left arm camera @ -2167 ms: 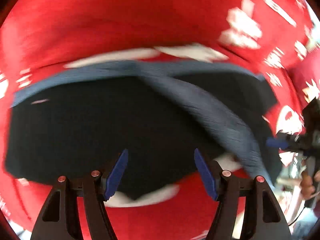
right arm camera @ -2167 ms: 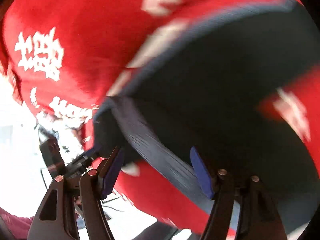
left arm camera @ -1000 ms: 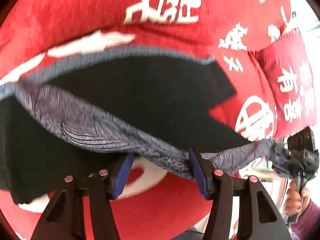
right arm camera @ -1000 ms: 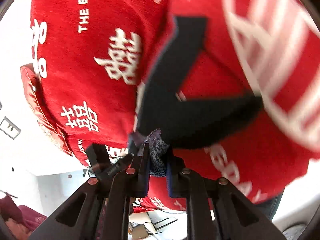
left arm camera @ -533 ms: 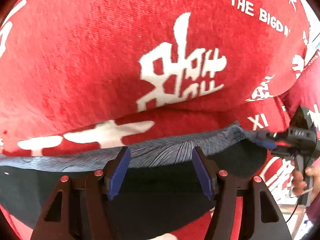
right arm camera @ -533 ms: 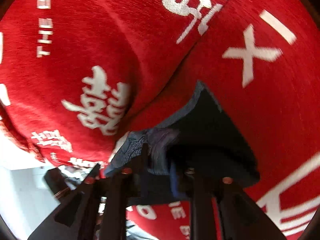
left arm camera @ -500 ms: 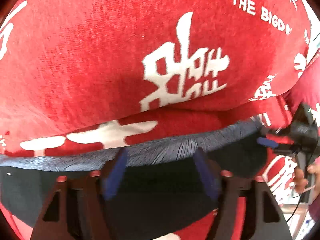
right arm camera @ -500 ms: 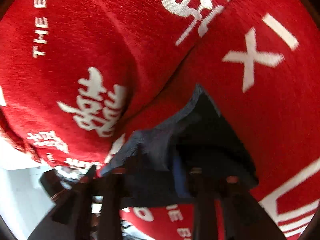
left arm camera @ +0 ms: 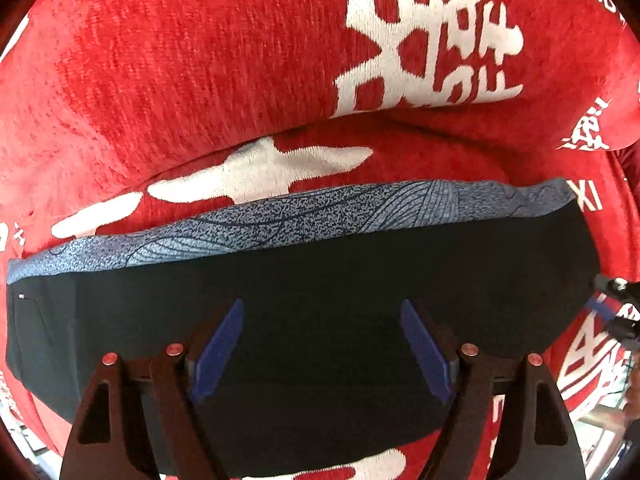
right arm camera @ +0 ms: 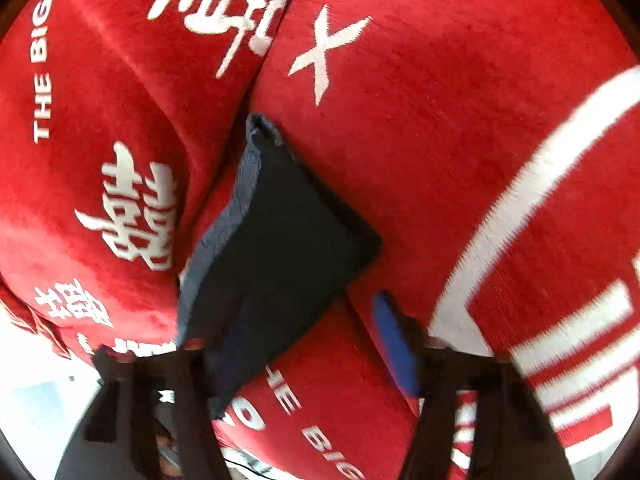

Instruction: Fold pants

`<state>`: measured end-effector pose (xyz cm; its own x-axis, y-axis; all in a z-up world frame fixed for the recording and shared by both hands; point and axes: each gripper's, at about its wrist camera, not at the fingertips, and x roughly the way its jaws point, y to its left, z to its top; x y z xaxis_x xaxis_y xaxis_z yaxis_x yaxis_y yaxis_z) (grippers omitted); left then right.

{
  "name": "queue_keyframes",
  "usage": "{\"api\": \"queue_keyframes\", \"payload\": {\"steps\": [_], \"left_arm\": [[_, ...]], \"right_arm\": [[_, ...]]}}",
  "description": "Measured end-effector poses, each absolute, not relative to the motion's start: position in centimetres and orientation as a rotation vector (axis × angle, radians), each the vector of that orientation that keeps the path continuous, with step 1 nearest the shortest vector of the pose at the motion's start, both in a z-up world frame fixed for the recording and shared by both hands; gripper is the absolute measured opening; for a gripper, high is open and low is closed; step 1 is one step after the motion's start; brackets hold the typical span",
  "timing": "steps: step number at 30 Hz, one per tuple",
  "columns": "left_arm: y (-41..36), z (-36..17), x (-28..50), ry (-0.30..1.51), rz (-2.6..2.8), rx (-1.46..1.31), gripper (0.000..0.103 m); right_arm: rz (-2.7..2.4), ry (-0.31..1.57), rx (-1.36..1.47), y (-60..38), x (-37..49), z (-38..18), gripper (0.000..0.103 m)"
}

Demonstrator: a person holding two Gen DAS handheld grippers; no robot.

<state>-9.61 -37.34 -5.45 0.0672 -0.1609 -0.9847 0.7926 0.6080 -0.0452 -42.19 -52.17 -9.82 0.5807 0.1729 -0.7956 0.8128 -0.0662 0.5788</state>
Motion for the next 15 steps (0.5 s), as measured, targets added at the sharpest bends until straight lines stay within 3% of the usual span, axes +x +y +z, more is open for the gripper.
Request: {"api": "queue_keyframes", "payload": {"steps": [1,4,6,9,13,15], "left_arm": [[-37.5,-5.4,-9.6,1.313,-0.789,0.602,0.081],[-38.2,-5.3,-9.6,1.294,-0.795,0.615,0.081],[-38.6,-5.6,-9.6,1.289,-0.778,0.645,0.081],[-38.1,-5.0,-9.1,1.265,-0.747,0.631,0.081],[-37.0,-5.2,-6.9,1.228,-0.664,0.622,0.081],[-36.8,-6.8,-5.5,1.267,-0.602,0.617,0.081]], "right_arm": [[-0.639,0.848,1.575,-52.6,-42.0,-9.8,0.006],[-0.602,0.778,1.509,-53.5,-40.7,-8.0,0.006],[-0.647,0.855,1.471,-53.4,-40.6,-8.1,0.007],[-0.694,1.002,1.475,-52.6,-41.3,-9.5,0.030],[-0.619,0.887,1.588,-51.0,-42.7,-10.4,0.066],[-0.589,0.859,1.634,-51.0,-42.1,-12.0,0.066]]}}
